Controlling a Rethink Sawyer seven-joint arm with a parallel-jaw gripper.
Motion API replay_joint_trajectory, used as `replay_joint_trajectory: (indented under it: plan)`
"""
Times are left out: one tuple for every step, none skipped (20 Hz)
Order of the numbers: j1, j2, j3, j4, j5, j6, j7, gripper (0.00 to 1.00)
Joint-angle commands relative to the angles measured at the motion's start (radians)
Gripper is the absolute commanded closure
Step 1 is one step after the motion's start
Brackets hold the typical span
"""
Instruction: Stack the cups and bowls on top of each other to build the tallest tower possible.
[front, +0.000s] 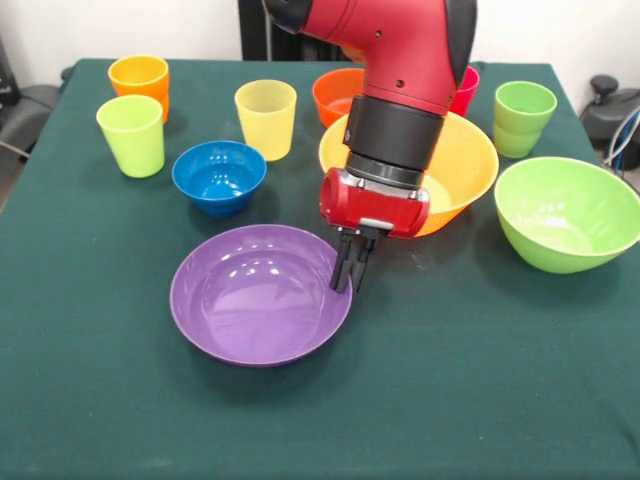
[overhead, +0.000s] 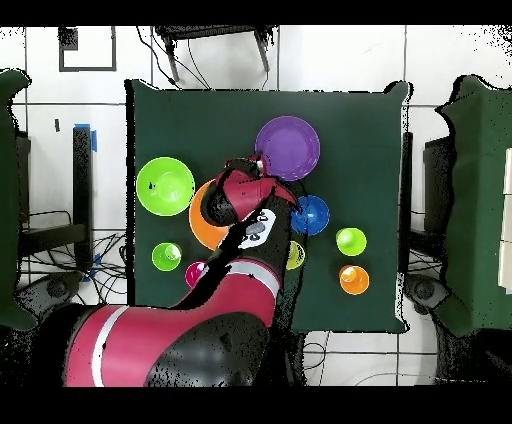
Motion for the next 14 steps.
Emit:
replay_joint_trajectory:
  plan:
    - [-0.042, 0.044, 0.073, 0.002, 0.0, 0.066, 0.1, 1.0]
    - [-0.049, 0.043, 0.074, 0.0, -0.008, 0.075, 0.089, 1.0]
    - [-0.069, 0.039, 0.093, -0.003, -0.022, 0.085, 0.071, 1.0]
    - [-0.095, 0.032, 0.12, -0.004, -0.042, 0.096, 0.046, 1.0]
    - [-0.116, 0.025, 0.138, -0.01, -0.058, 0.109, 0.021, 1.0]
    - [-0.134, 0.016, 0.147, -0.012, -0.075, 0.116, 0.001, 1.0]
    - [-0.151, 0.007, 0.154, -0.011, -0.086, 0.126, -0.017, 1.0]
    - [-0.165, -0.005, 0.152, -0.006, -0.097, 0.129, -0.028, 1.0]
    - [-0.177, -0.021, 0.146, 0.004, -0.111, 0.126, -0.036, 1.0]
    - [-0.202, -0.039, 0.154, 0.014, -0.134, 0.125, -0.053, 1.0]
    - [-0.229, -0.058, 0.165, 0.02, -0.16, 0.124, -0.074, 1.0]
    - [-0.262, -0.075, 0.178, 0.028, -0.191, 0.118, -0.094, 1.0]
    - [-0.297, -0.09, 0.2, 0.031, -0.22, 0.126, -0.119, 1.0]
    - [-0.333, -0.106, 0.226, 0.034, -0.245, 0.142, -0.143, 1.0]
